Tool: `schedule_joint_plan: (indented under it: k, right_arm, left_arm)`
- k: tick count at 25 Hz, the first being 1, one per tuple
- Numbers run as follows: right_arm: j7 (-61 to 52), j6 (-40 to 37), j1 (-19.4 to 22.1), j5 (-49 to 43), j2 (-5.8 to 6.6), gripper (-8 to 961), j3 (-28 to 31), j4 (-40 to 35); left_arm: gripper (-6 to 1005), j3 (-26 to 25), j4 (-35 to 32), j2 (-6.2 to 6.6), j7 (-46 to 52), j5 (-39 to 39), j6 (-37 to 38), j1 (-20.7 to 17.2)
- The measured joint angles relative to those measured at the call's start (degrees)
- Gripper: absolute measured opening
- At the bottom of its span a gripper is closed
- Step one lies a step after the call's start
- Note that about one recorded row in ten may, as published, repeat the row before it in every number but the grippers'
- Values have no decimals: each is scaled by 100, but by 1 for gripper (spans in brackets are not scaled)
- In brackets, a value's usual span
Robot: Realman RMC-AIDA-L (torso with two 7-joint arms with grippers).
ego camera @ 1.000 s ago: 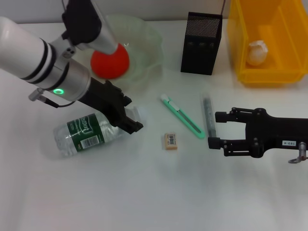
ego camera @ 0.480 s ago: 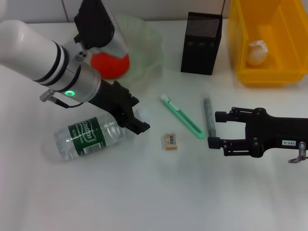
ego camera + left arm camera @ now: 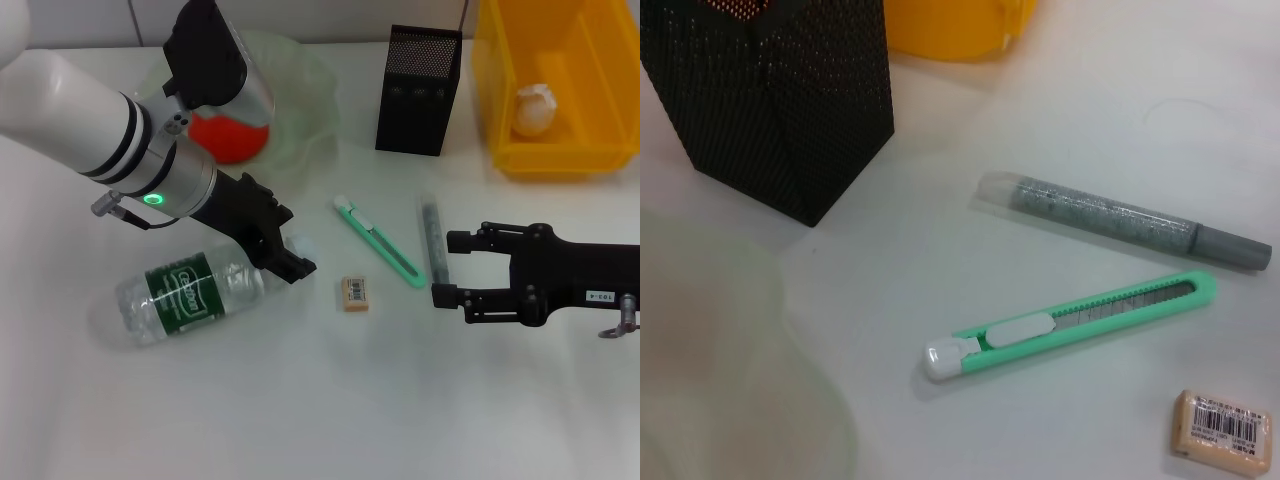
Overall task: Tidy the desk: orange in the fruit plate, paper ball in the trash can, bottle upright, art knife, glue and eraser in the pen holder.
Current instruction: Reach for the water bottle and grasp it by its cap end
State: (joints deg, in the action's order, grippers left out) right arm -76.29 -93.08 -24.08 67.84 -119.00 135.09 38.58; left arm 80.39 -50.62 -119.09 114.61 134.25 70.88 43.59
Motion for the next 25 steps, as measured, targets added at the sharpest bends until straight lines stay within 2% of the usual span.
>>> schedule_joint_plan:
  k: [2, 14, 19, 24, 25]
  right_arm:
    - [0, 0, 0, 1, 0, 803, 0, 0]
    - [0, 1, -7, 4, 0, 803, 0, 0]
    - [0, 0, -9, 5, 0, 802, 0, 0]
    - [0, 0, -9, 15, 0, 802, 0, 0]
    - [0, 0, -9, 17, 0, 802, 0, 0]
  left_arm:
    - [799, 43, 14, 1, 0, -6, -3, 0]
    - [623, 239, 44, 1, 0, -24, -4, -5]
    - [620, 342, 35, 0, 0, -24, -4, -2]
    - [584, 392, 29, 0, 0, -6, -118, 0]
    - [545, 401, 36, 0, 0, 5, -136, 0]
